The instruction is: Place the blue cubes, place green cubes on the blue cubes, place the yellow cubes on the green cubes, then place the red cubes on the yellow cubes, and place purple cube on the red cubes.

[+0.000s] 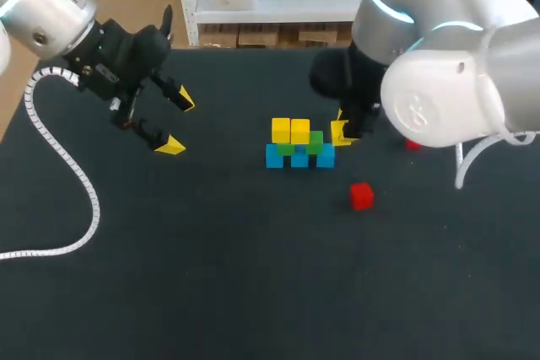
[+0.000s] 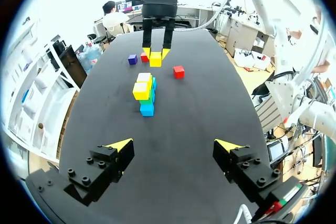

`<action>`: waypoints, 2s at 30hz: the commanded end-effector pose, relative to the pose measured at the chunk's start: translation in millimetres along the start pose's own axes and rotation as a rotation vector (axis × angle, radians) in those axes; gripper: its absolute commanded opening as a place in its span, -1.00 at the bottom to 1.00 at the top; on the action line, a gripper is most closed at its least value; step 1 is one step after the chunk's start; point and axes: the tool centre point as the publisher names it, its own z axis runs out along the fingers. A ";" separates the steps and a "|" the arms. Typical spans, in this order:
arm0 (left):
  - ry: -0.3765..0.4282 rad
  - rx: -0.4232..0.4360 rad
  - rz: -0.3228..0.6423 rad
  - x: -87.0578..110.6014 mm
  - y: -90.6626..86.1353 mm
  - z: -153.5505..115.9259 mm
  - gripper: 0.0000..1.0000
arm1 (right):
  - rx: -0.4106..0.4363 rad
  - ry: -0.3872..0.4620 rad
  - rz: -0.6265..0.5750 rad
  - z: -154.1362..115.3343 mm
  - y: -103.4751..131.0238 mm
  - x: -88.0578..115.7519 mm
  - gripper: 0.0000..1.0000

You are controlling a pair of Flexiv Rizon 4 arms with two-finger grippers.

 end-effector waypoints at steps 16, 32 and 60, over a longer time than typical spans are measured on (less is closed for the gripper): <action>-0.001 0.000 0.002 0.6 0.4 -0.1 1.00 | 0.042 -0.050 0.036 9.0 -11.3 -15.3 -1.00; -0.001 0.000 0.002 0.6 0.4 -0.1 1.00 | 0.027 -0.073 0.036 18.8 -17.2 -25.9 -1.00; -0.001 0.000 0.002 0.6 0.4 -0.1 1.00 | 0.008 -0.075 0.036 25.7 -20.8 -26.1 -1.00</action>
